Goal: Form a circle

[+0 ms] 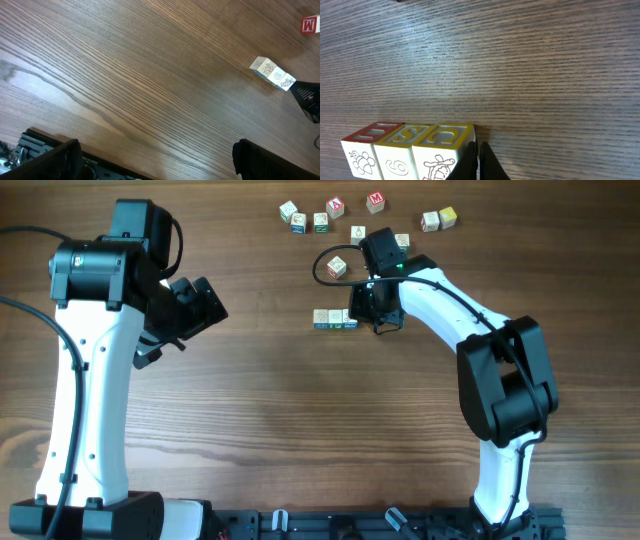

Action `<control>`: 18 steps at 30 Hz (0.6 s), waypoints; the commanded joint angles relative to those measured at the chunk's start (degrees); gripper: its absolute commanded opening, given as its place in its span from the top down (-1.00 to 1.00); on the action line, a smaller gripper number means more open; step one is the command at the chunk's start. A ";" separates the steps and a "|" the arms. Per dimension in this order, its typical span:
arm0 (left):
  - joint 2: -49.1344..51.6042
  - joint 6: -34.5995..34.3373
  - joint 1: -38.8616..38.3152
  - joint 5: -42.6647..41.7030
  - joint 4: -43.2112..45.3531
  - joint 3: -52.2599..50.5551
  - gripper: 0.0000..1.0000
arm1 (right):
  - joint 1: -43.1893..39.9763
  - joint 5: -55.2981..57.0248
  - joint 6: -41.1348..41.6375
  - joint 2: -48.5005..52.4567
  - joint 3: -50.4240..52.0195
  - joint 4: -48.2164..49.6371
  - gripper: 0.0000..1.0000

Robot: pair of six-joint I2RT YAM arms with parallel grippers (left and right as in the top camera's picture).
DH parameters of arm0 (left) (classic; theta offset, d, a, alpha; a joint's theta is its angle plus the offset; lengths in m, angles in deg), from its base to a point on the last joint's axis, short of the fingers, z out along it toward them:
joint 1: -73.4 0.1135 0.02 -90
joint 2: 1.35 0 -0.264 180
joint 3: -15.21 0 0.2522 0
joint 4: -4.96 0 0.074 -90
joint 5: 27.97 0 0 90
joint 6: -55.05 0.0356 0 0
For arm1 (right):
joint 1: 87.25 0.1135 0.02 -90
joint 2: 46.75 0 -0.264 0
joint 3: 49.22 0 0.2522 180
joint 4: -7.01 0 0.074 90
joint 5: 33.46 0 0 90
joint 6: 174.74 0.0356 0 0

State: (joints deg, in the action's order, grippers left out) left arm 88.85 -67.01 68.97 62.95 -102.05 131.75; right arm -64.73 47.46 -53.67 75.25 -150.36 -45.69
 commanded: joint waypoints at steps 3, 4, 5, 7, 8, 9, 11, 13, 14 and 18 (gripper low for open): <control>-0.42 -0.37 0.04 -0.28 -0.02 -0.15 -1.00 | 0.13 -0.35 0.57 -1.46 0.13 -1.18 0.91; -0.42 -0.37 0.04 -0.28 -0.02 -0.15 -1.00 | 0.13 0.11 0.57 -1.46 0.13 -1.22 0.91; -0.42 -0.37 0.04 -0.26 -0.02 -0.15 -1.00 | 0.13 0.33 0.50 -1.46 0.13 -1.22 0.91; -0.42 -0.37 0.04 -0.28 -0.02 -0.15 -1.00 | 0.13 0.31 0.46 -1.46 0.13 -1.18 0.91; -0.42 -0.37 0.04 -0.28 -0.02 -0.15 -1.00 | 0.13 0.31 0.42 -1.46 0.13 -1.16 0.91; -0.42 -0.37 0.04 -0.26 -0.02 -0.15 -1.00 | 0.13 0.24 0.46 -1.46 0.13 -1.16 0.91; -0.42 -0.37 0.04 -0.28 -0.02 -0.15 -1.00 | 0.13 0.22 0.42 -1.46 0.13 -1.20 0.91; -0.42 -0.37 0.04 -0.28 -0.02 -0.15 -1.00 | 0.13 0.04 0.42 -1.46 0.13 -1.22 0.91; -0.42 -0.37 0.04 -0.28 -0.02 -0.15 -1.00 | 0.13 0.04 0.42 -1.46 0.13 -1.22 0.91; -0.42 -0.37 0.04 -0.28 -0.02 -0.15 -1.00 | 0.13 0.00 0.42 -1.46 0.13 -1.42 0.91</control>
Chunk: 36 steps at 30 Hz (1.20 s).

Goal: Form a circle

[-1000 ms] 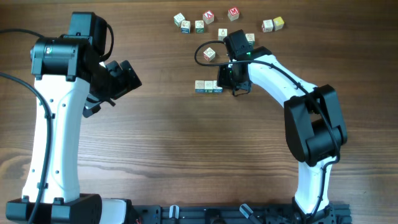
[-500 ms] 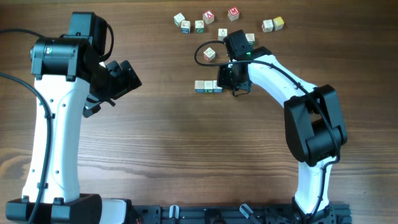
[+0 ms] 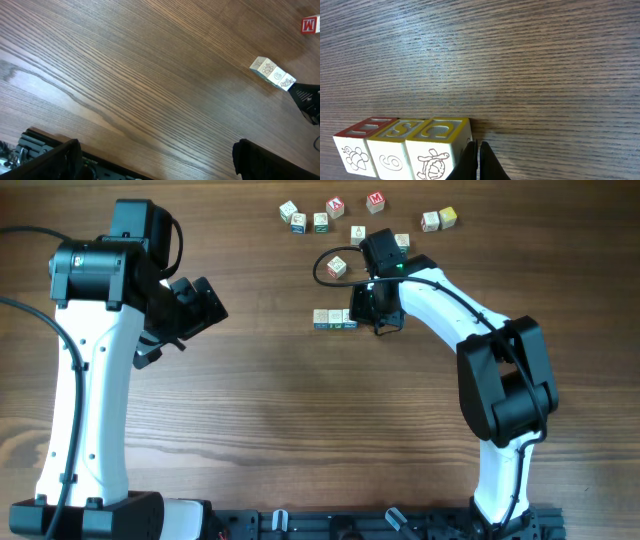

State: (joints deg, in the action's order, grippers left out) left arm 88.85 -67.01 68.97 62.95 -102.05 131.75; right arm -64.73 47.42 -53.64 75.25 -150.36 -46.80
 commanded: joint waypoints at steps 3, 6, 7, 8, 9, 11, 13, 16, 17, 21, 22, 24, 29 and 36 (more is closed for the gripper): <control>-0.42 -0.37 0.04 -0.26 -0.02 -0.15 -1.00 | 0.13 0.04 0.37 -1.46 0.13 -0.57 0.91; -0.42 -0.37 0.04 -0.28 -0.02 -0.15 -1.00 | 0.13 -0.42 0.15 -1.46 0.13 -0.66 0.91; -0.42 -0.37 0.04 -0.28 -0.02 -0.15 -1.00 | 0.13 -0.90 -0.20 -1.46 0.13 -0.66 0.91; -0.42 -0.37 0.04 -0.28 -0.02 -0.15 -1.00 | 0.13 -1.49 -0.98 -1.46 0.13 -0.61 0.91; -0.42 -0.37 0.04 -0.28 -0.02 -0.15 -1.00 | 0.13 -1.70 -1.09 -1.46 0.13 -0.61 0.91; -0.42 -0.37 0.04 -0.26 -0.02 -0.15 -1.00 | 0.13 -1.70 -1.09 -1.46 0.13 -0.63 0.91; -0.42 -0.37 0.04 -0.28 -0.02 -0.15 -1.00 | 0.13 -1.70 -1.09 -1.46 0.13 -0.72 0.91; -0.42 -0.37 0.04 -0.28 -0.02 -0.15 -1.00 | 0.13 -1.73 -1.07 -1.46 0.13 -0.87 0.91; -0.42 -0.37 0.04 -0.28 -0.02 -0.15 -1.00 | 0.13 -1.79 -1.09 -1.46 0.13 -0.94 0.91; -0.42 -0.37 0.04 -0.28 -0.02 -0.15 -1.00 | 0.13 -1.95 -1.09 -1.46 0.13 -1.09 0.91; -0.42 -0.37 0.04 -0.28 -0.02 -0.15 -1.00 | 0.13 -1.95 -1.09 -1.46 0.13 -1.14 0.91; -0.42 -0.37 0.04 -0.28 -0.02 -0.15 -1.00 | 0.13 -1.95 -1.11 -1.46 0.13 -1.16 0.91; -0.42 -0.37 0.04 -0.28 -0.02 -0.15 -1.00 | 0.13 -2.01 -1.11 -1.46 0.13 -1.16 0.91; -0.42 -0.37 0.04 -0.28 -0.02 -0.15 -1.00 | 0.13 -2.56 -1.18 -1.46 0.13 -1.16 0.91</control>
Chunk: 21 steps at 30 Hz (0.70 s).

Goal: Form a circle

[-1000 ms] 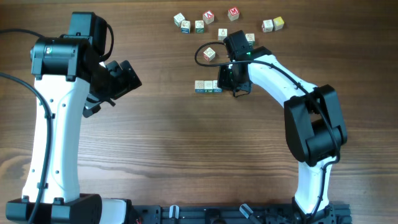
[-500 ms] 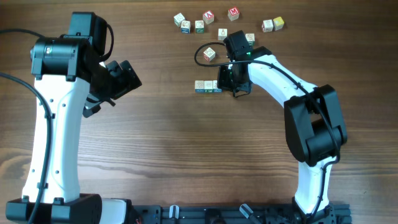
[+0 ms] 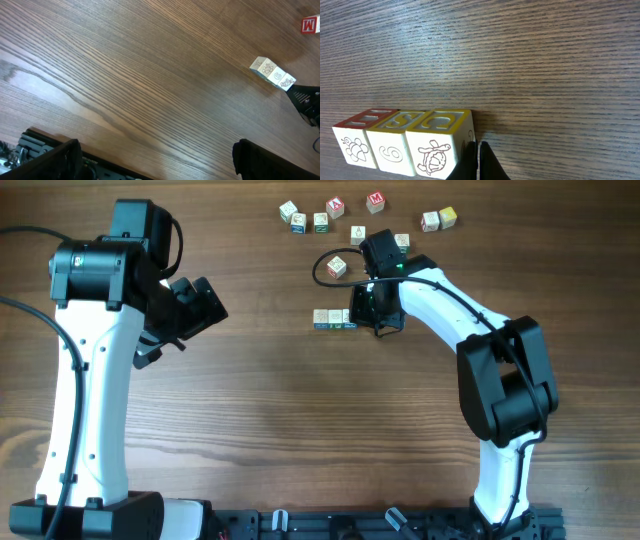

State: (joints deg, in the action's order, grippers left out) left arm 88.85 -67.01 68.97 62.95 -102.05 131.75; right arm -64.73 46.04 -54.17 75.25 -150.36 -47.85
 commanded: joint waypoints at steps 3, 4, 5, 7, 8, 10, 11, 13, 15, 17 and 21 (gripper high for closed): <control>-0.42 -0.37 0.04 -0.26 -0.02 -0.15 -1.00 | 0.13 -1.22 -0.61 -1.46 0.13 -0.13 0.91; -0.42 -0.37 0.04 -0.28 -0.02 -0.15 -1.00 | 0.13 -1.27 -0.61 -1.46 0.13 -0.15 0.91; -0.42 -0.37 0.04 -0.28 -0.02 -0.15 -1.00 | 0.13 -1.40 -0.63 -1.46 0.13 -0.15 0.91; -0.42 -0.37 0.04 -0.28 -0.02 -0.15 -1.00 | 0.13 -1.62 -0.63 -1.46 0.13 -0.20 0.91; -0.42 -0.37 0.04 -0.28 -0.02 -0.15 -1.00 | 0.13 -1.60 -0.61 -1.46 0.13 -0.20 0.91; -0.42 -0.37 0.04 -0.28 -0.02 -0.15 -1.00 | 0.13 -1.62 -0.63 -1.46 0.13 -0.22 0.91; -0.42 -0.37 0.04 -0.28 -0.02 -0.15 -1.00 | 0.13 -1.62 -0.61 -1.46 0.13 -0.26 0.91; -0.42 -0.37 0.04 -0.28 -0.02 -0.15 -1.00 | 0.13 -1.62 -0.63 -1.46 0.13 -0.31 0.91; -0.42 -0.37 0.04 -0.28 -0.02 -0.15 -1.00 | 0.13 -1.60 -0.63 -1.46 0.13 -0.33 0.91; -0.42 -0.37 0.04 -0.28 -0.02 -0.15 -1.00 | 0.13 -1.57 -0.61 -1.46 0.13 -0.35 0.91; -0.42 -0.37 0.04 -0.28 -0.02 -0.15 -1.00 | 0.13 -0.61 -0.55 -1.46 0.13 -0.68 0.91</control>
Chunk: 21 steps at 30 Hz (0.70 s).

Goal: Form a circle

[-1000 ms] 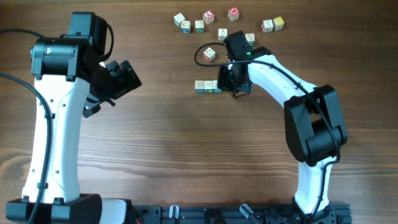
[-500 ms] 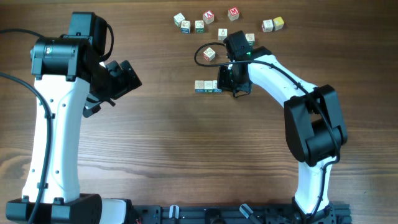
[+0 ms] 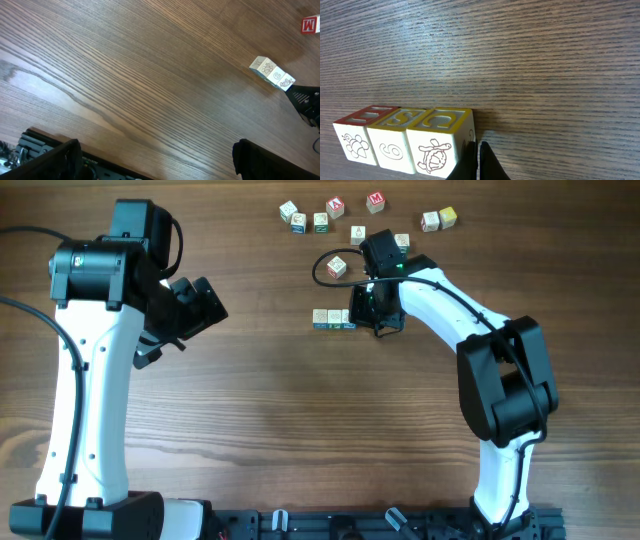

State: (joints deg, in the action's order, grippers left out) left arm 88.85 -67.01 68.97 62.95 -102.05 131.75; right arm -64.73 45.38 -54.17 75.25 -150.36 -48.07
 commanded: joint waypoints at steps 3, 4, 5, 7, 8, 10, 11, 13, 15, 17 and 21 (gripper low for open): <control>-0.42 -0.37 0.04 -0.28 -0.02 -0.15 -1.00 | 0.13 2.99 0.33 -1.46 0.13 -1.86 0.91; -0.42 -0.37 0.04 -0.28 -0.02 -0.15 -1.00 | 0.13 5.05 1.70 -1.46 0.13 -2.75 0.91; -0.42 -0.37 0.04 -0.28 -0.02 -0.15 -1.00 | 0.13 6.16 2.25 -1.46 0.13 -3.15 0.91; -0.42 -0.37 0.04 -0.28 -0.02 -0.15 -1.00 | 0.13 8.20 2.60 -1.46 0.13 -3.56 0.91; -0.42 -0.37 0.04 -0.28 -0.02 -0.15 -1.00 | 0.13 9.14 2.60 -1.46 0.13 -3.58 0.91; -0.42 -0.37 0.04 -0.28 -0.02 -0.15 -1.00 | 0.13 11.30 2.60 -1.46 0.11 -3.21 0.91; -0.42 -0.37 0.04 -0.28 -0.02 -0.15 -1.00 | 0.13 12.20 2.54 -1.46 0.11 -2.69 0.91; -0.42 -0.37 0.04 -0.28 -0.02 -0.15 -1.00 | 0.13 13.29 2.36 -1.46 0.11 -1.38 0.91; -0.42 -0.37 0.04 -0.28 -0.02 -0.15 -1.00 | 0.13 14.51 2.38 -1.46 0.11 0.37 0.91; -0.42 -0.37 0.04 -0.28 -0.02 -0.15 -1.00 | 0.13 15.54 2.38 -1.46 0.11 2.60 0.91; -0.42 -0.37 0.04 -0.28 -0.02 -0.15 -1.00 | 0.13 15.52 2.36 -1.46 0.11 8.04 0.91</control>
State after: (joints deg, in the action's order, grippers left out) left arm 88.85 -67.01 68.97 62.95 -102.05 131.75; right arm -64.73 58.59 -52.59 75.25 -150.36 -42.65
